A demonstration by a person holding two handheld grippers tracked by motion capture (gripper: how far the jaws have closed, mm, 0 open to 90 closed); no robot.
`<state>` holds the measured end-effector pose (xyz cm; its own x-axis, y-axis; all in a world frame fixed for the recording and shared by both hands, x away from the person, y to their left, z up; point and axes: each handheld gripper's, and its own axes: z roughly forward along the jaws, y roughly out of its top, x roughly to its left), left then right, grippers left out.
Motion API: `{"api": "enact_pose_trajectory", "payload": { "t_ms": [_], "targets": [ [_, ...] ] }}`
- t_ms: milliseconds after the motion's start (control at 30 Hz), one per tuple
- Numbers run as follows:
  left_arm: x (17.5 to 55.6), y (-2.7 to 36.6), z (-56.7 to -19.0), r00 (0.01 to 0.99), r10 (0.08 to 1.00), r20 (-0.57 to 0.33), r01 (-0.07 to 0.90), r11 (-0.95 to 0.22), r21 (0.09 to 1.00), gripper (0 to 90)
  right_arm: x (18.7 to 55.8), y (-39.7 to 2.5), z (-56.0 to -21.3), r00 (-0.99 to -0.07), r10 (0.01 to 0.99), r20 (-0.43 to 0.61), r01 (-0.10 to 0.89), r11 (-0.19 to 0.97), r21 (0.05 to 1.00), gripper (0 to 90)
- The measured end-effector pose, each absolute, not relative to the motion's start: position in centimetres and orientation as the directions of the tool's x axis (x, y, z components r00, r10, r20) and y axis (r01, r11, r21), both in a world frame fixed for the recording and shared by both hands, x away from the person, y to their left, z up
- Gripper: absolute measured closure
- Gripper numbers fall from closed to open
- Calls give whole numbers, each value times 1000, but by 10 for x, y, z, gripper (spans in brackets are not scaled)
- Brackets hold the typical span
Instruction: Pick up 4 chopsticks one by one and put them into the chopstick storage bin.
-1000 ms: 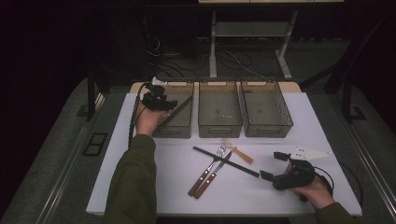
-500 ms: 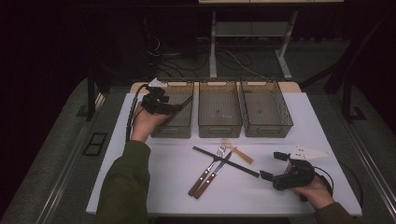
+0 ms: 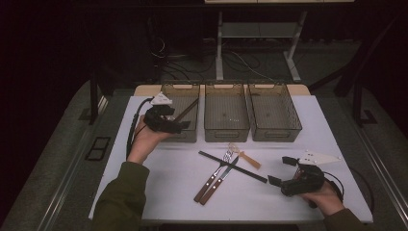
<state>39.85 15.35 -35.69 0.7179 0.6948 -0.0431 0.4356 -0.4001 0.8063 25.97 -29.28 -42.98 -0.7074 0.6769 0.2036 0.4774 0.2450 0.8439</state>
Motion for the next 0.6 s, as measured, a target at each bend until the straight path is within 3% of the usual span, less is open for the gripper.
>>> {"api": "enact_pose_trajectory", "payload": {
  "t_ms": [233, 600],
  "targets": [
    [374, 151, -366, 742, 670, -14, 401, -428, 810, 125, 260, -292, -430, -708, 677, 203, 477, 246, 844, 28],
    [342, 148, -373, 775, 631, -39, 365, -395, 843, 21, 260, -293, -431, -705, 681, 198, 478, 251, 841, 28]
  ]
}}
